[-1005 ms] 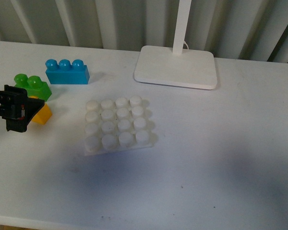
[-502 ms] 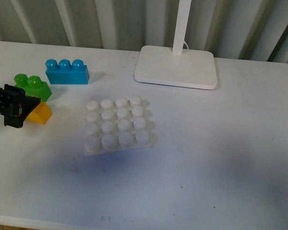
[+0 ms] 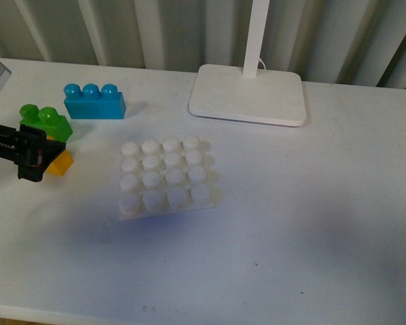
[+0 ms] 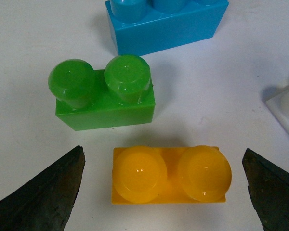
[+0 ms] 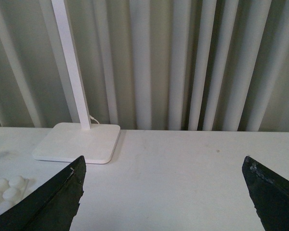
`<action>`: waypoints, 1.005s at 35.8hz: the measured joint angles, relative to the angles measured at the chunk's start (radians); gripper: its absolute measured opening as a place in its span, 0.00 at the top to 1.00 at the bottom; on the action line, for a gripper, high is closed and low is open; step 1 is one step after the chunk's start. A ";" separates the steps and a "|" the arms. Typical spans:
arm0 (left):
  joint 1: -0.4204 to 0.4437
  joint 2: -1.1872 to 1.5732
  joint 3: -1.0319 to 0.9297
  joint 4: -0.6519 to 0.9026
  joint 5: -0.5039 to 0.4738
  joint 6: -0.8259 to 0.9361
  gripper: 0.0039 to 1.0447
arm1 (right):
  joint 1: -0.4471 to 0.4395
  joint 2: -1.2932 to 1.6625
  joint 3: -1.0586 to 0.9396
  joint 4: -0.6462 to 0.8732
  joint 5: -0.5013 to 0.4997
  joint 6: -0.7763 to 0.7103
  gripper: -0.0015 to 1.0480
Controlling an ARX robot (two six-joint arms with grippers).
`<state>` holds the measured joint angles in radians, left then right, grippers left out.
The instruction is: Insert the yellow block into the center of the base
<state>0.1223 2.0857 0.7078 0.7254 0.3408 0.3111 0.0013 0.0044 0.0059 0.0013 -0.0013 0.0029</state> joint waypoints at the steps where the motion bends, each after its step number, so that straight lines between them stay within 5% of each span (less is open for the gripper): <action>1: 0.000 0.007 0.006 0.000 0.000 0.000 0.06 | 0.000 0.000 0.000 0.000 0.000 0.000 0.09; 31: 0.002 0.076 0.048 -0.007 -0.016 -0.006 0.06 | 0.000 0.000 0.000 0.000 0.000 0.000 0.09; 36: 0.002 0.076 0.048 -0.007 -0.020 -0.014 0.30 | 0.000 0.000 0.000 0.000 0.000 0.000 0.09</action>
<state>0.1242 2.1613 0.7559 0.7185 0.3210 0.2970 0.0017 0.0044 0.0059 0.0013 -0.0013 0.0029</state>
